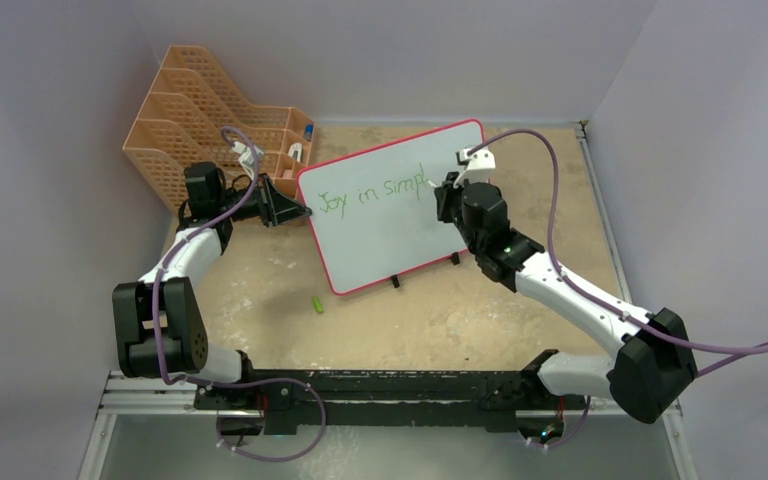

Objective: Write a sentence on the whiteboard

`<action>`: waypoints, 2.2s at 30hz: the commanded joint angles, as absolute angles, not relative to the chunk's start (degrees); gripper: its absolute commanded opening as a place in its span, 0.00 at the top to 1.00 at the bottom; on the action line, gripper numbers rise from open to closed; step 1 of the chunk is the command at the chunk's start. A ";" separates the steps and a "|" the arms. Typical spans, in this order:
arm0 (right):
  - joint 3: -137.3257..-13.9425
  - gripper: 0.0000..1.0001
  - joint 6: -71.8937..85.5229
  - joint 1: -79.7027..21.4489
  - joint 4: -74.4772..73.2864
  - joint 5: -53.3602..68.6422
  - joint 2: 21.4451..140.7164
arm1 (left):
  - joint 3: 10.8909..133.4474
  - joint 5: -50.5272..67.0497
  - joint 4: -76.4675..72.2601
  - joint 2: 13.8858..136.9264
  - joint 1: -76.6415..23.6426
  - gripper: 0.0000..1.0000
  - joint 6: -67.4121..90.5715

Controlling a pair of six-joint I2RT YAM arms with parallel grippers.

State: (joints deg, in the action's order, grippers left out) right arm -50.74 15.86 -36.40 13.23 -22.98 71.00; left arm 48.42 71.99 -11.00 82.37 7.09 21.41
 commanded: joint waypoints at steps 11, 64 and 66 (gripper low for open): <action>-50.89 1.00 16.09 -35.14 14.33 -26.46 69.82 | 50.28 71.89 -10.56 81.10 6.75 1.00 19.86; -54.40 1.00 14.15 -34.78 17.05 -20.57 71.70 | 50.27 71.88 -10.79 81.21 6.67 1.00 20.04; -54.27 1.00 14.07 -34.72 16.97 -20.22 71.63 | 50.27 71.82 -10.72 81.20 6.66 1.00 19.97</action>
State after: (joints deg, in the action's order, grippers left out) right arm -51.83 14.87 -34.85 14.39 -22.48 71.66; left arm 48.42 72.01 -11.00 82.35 7.09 21.41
